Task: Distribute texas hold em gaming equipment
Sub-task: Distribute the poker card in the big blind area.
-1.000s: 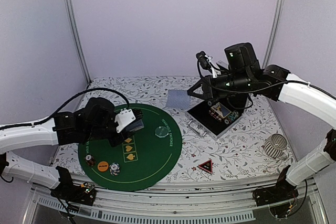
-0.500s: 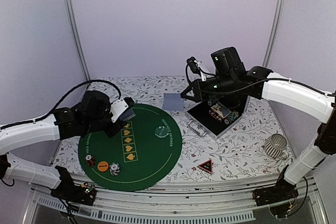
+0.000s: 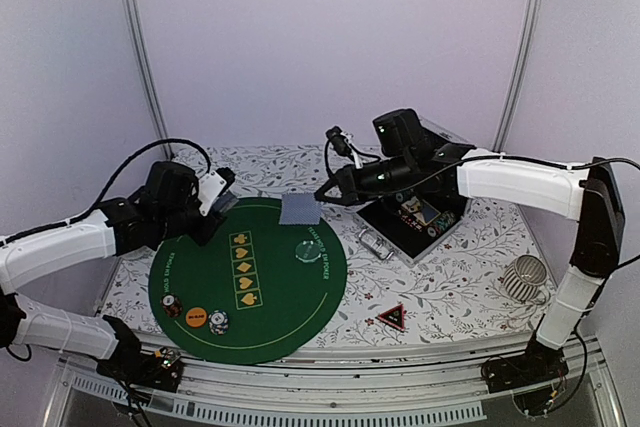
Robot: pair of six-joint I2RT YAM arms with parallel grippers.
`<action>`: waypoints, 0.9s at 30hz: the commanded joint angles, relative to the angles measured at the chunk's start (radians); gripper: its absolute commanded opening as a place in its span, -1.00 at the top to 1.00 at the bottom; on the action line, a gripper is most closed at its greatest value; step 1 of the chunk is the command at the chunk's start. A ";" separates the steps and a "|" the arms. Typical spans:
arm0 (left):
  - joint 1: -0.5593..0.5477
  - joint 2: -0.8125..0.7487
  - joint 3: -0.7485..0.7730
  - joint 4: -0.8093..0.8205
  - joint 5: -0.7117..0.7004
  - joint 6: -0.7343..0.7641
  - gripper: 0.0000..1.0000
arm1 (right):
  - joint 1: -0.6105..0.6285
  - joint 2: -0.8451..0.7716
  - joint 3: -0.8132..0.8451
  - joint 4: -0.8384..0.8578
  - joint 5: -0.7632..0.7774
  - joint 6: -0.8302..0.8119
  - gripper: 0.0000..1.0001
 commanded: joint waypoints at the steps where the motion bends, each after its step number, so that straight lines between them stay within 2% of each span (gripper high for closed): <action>1: 0.052 0.013 0.010 0.032 -0.001 -0.034 0.09 | -0.002 0.063 0.049 0.050 -0.087 0.015 0.96; 13: 0.091 0.001 0.013 0.027 -0.007 -0.049 0.09 | 0.094 0.188 0.048 0.254 -0.218 0.168 0.96; 21: 0.106 -0.064 -0.003 0.036 -0.036 -0.056 0.08 | 0.099 0.425 0.264 0.261 -0.216 0.258 0.96; 27: 0.121 -0.068 -0.002 0.036 -0.079 -0.054 0.08 | 0.047 0.595 0.432 0.312 -0.206 0.368 0.96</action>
